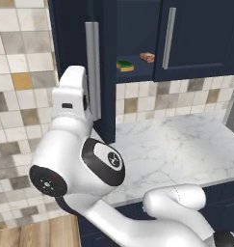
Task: Pick up the bar soap and sponge from the sink, and place them back in the cabinet, and close the cabinet doors.
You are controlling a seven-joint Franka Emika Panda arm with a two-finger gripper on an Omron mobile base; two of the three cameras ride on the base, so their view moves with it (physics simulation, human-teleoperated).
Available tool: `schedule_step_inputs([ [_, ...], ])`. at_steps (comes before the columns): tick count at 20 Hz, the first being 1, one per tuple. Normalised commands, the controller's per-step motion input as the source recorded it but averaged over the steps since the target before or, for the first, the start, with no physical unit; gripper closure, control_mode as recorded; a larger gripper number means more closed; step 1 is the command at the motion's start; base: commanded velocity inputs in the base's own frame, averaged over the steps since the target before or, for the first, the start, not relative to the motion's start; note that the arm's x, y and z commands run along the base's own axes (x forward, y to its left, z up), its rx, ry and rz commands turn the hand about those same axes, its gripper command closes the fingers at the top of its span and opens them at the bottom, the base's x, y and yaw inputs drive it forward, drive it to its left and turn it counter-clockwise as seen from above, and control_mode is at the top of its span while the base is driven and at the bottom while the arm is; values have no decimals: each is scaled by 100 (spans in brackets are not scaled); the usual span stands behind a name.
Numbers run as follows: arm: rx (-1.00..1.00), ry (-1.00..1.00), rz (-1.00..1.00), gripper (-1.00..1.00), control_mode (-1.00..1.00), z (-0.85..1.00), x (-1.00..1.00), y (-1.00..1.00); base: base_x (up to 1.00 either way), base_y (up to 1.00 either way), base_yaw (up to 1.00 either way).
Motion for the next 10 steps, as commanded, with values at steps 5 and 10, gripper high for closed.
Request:
schedule_step_inputs([
  [5, 0, -3, 0, -100, -100, 0, 0, -44, 0, 0, 0],
  [10, 0, 0, 0, -100, -100, 0, 0, -45, 0, 0, 0],
])
